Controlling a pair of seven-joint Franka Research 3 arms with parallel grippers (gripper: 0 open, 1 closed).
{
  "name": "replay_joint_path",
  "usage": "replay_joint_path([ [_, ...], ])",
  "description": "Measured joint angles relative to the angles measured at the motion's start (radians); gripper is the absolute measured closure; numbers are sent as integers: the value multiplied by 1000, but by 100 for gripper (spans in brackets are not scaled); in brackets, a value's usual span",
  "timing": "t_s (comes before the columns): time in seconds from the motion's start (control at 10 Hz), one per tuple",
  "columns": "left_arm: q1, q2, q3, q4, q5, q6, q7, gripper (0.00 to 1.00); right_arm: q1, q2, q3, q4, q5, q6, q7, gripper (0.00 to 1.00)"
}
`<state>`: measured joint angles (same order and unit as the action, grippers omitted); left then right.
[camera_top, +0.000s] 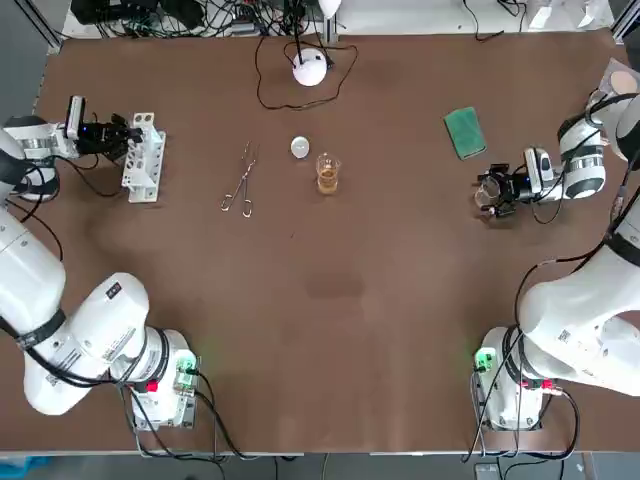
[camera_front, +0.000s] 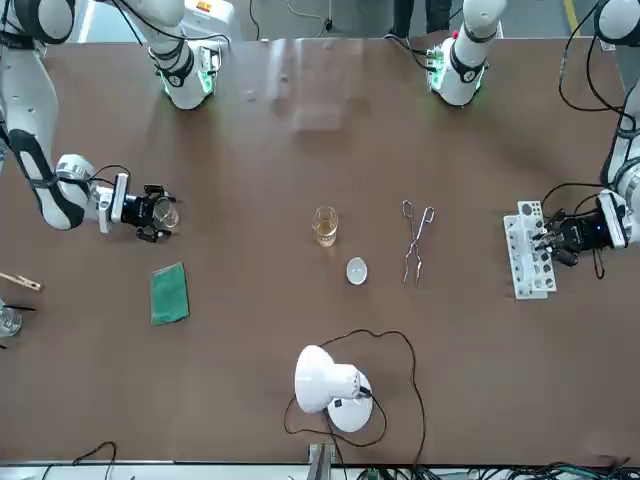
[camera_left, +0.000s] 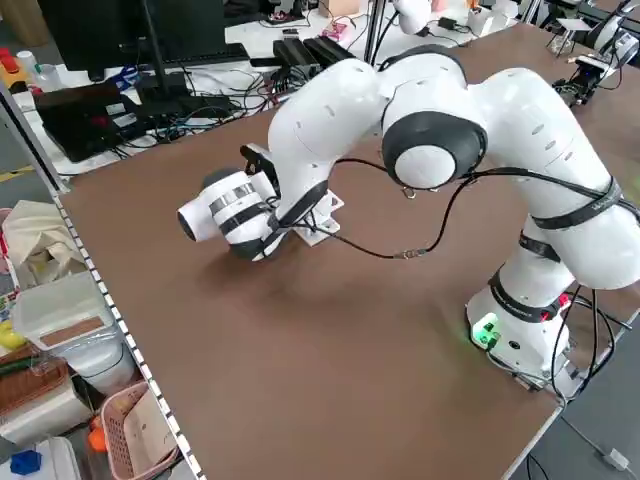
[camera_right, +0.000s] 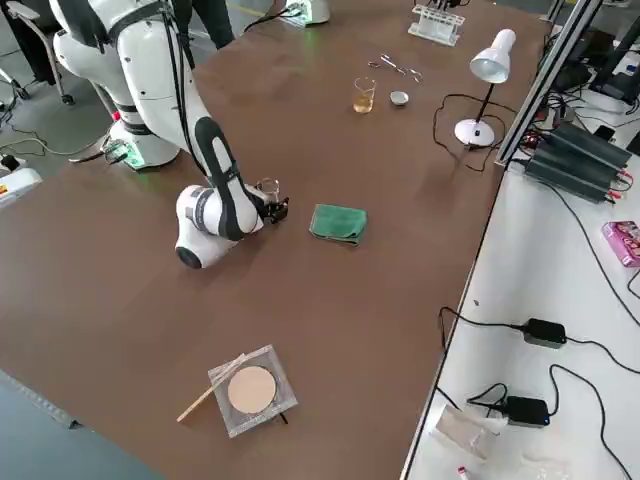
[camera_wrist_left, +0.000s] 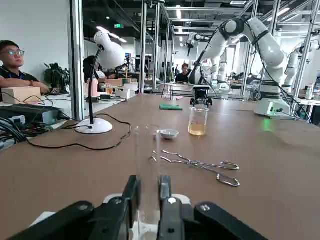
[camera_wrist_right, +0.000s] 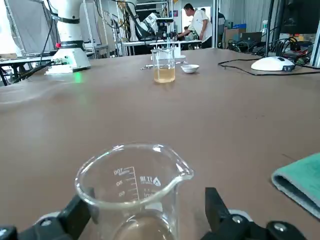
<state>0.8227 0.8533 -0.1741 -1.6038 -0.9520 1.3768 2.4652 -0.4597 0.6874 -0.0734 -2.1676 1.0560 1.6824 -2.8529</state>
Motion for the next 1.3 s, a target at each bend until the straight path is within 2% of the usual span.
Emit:
replay_joint_path([
  [1.0, 0, -67, -34, -5, 21, -42, -29, 79, 6, 58, -1, 29, 2, -14, -28, 0],
  [1.2, 0, -76, -39, -6, 21, -48, -38, 79, 4, 60, -2, 30, 2, -22, -28, 3],
  [1.3, 1, -77, -39, -5, 20, -52, -38, 79, 4, 61, -2, 31, 2, -28, -28, 7],
])
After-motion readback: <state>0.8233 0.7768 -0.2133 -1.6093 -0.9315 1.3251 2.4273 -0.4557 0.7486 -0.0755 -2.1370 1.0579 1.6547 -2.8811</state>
